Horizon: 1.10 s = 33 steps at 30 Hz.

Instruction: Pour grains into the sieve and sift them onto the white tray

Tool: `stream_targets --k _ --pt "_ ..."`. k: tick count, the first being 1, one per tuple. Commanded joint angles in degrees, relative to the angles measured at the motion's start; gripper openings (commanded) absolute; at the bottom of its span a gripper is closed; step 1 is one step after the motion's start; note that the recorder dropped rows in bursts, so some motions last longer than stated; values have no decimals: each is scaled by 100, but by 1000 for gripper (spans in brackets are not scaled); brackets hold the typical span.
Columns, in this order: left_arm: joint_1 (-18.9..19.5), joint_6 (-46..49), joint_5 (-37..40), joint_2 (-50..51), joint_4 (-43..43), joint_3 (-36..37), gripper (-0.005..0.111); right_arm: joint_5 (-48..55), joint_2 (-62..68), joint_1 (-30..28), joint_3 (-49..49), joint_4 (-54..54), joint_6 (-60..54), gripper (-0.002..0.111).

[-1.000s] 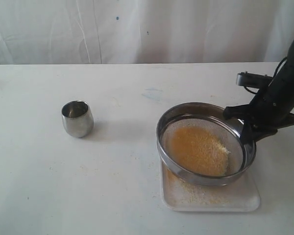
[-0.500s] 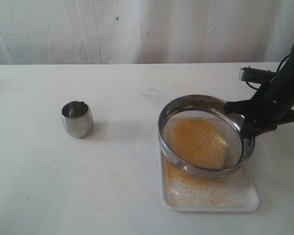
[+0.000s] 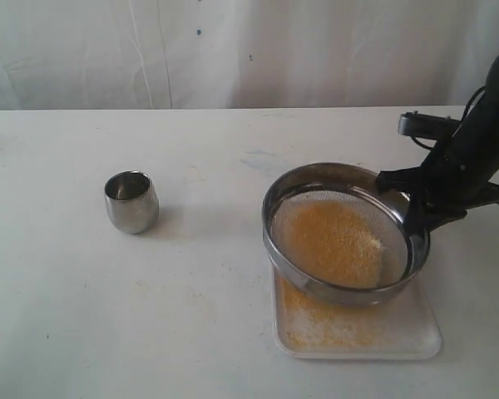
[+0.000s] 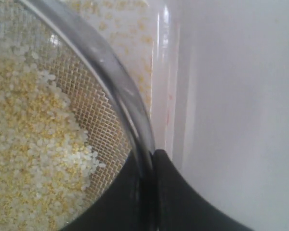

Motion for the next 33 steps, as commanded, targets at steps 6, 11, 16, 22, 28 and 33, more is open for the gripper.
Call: stream_targets --k 6,11,16,22,28,33 --pt "4 -7 -26 -28 39 9 0 -337 -84 -64 -43 146 415 0" --pt "4 -7 -26 -28 39 9 0 244 -84 -64 120 49 -257 0" --pt "4 -7 -26 -28 39 9 0 -923 -84 -127 120 -196 458 0" --pt "4 -7 -26 -28 39 9 0 -375 -84 -127 120 -223 107 0" --pt "4 -7 -26 -28 39 9 0 -176 -84 -173 100 -242 466 0" --pt "4 -7 -26 -28 39 9 0 -35 -84 -130 51 -225 20 0"
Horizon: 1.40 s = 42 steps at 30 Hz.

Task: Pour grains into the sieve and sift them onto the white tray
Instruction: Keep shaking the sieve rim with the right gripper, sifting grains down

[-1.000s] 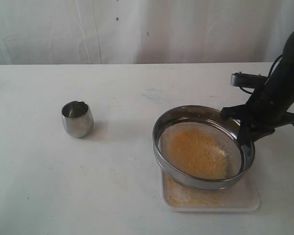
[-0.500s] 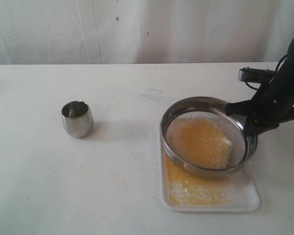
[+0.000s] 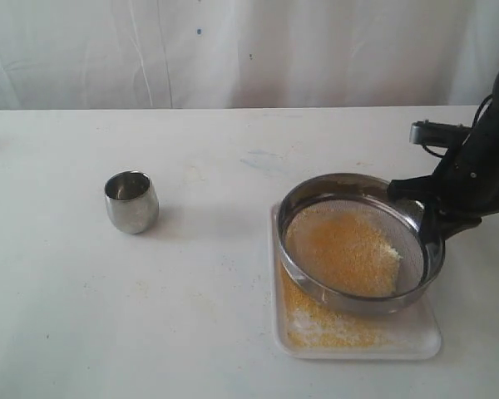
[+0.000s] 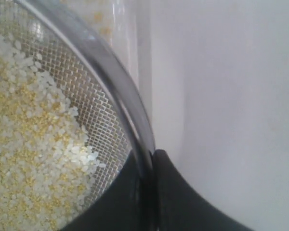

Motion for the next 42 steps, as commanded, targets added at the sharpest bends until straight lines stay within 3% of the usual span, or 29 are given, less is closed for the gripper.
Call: stream_targets --k 1,4,7,13,18,23,26,28,34,36,39,42 --pt "4 -7 -26 -28 34 9 0 -186 -83 -16 -139 109 -210 0" --pt "4 -7 -26 -28 34 9 0 149 -83 -26 -227 109 268 0" --pt "4 -7 -26 -28 34 9 0 840 -83 1 -141 130 -270 0" --pt "4 -7 -26 -28 34 9 0 -83 -83 1 -224 119 -46 0" --pt "4 -7 -26 -28 34 9 0 793 -83 18 -118 187 -228 0" --pt "4 -7 -26 -28 34 9 0 -247 -83 4 -128 107 -64 0" --pt "4 -7 -26 -28 34 9 0 528 -83 27 -103 160 246 0" --pt "4 -7 -26 -28 34 9 0 903 -92 81 -9 160 -175 0" --pt "4 -7 -26 -28 34 9 0 -169 -92 21 -79 121 32 0" --pt "4 -7 -26 -28 34 9 0 209 -97 21 -79 135 318 0" --pt "4 -7 -26 -28 34 9 0 832 -107 68 -1 148 -206 0" --pt "4 -7 -26 -28 34 9 0 230 -107 68 -62 80 -352 0"
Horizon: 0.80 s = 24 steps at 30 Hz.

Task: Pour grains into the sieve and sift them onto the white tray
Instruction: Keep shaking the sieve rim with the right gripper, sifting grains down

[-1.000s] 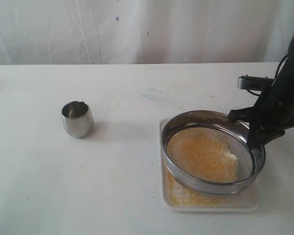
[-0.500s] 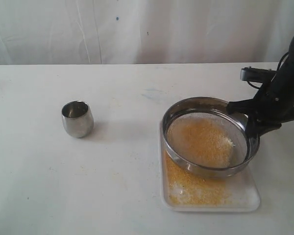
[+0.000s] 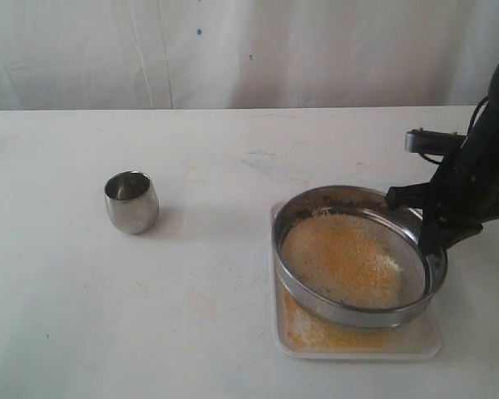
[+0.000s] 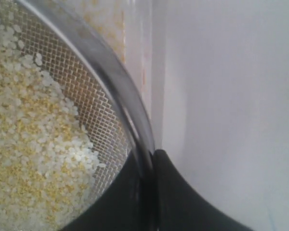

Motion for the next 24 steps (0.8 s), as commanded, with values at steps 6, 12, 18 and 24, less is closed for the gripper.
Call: stream_targets --k 6,12,18,24 --pt "4 -7 -26 -28 34 9 0 -16 -217 39 81 37 -32 0" --pt "4 -7 -26 -28 34 9 0 226 -257 30 157 5 131 0" --pt "4 -7 -26 -28 34 9 0 -799 -295 82 268 202 491 0" --pt "4 -7 -26 -28 34 9 0 -838 -343 108 615 390 -351 0"
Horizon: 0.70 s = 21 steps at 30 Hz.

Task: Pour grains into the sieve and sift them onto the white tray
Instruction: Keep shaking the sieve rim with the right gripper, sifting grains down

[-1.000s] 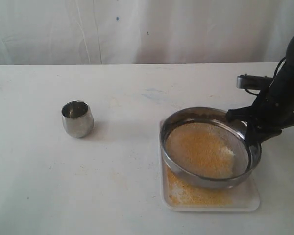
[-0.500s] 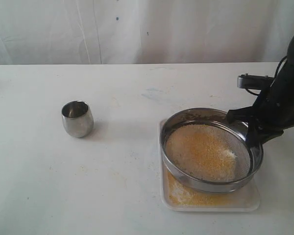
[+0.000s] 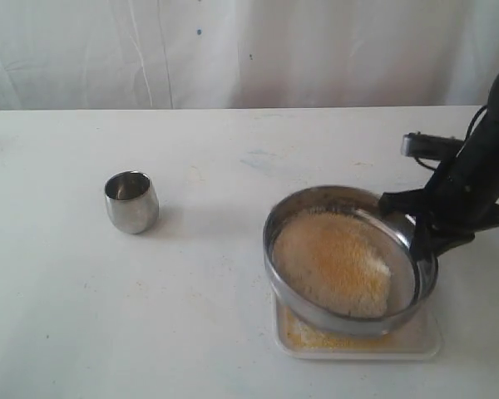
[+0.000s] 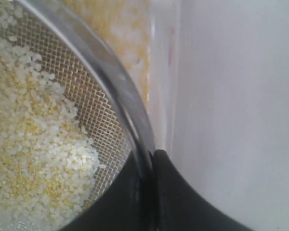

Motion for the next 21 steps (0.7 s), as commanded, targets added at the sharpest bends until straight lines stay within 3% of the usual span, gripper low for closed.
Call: stream_targets --k 1,4,7,13,17,21 --pt "4 -7 -26 -28 34 9 0 -773 -100 -48 76 192 -103 0" --pt "4 -7 -26 -28 34 9 0 -742 -113 -100 62 270 401 0" --pt "4 -7 -26 -28 34 9 0 -131 -113 -74 142 318 -29 0" --pt "4 -7 -26 -28 34 9 0 -1156 -128 -105 70 313 243 0" --pt "4 -7 -26 -28 34 9 0 85 -145 -31 173 328 -88 0" --pt "4 -7 -26 -28 34 9 0 -333 -170 -46 181 284 -441 0"
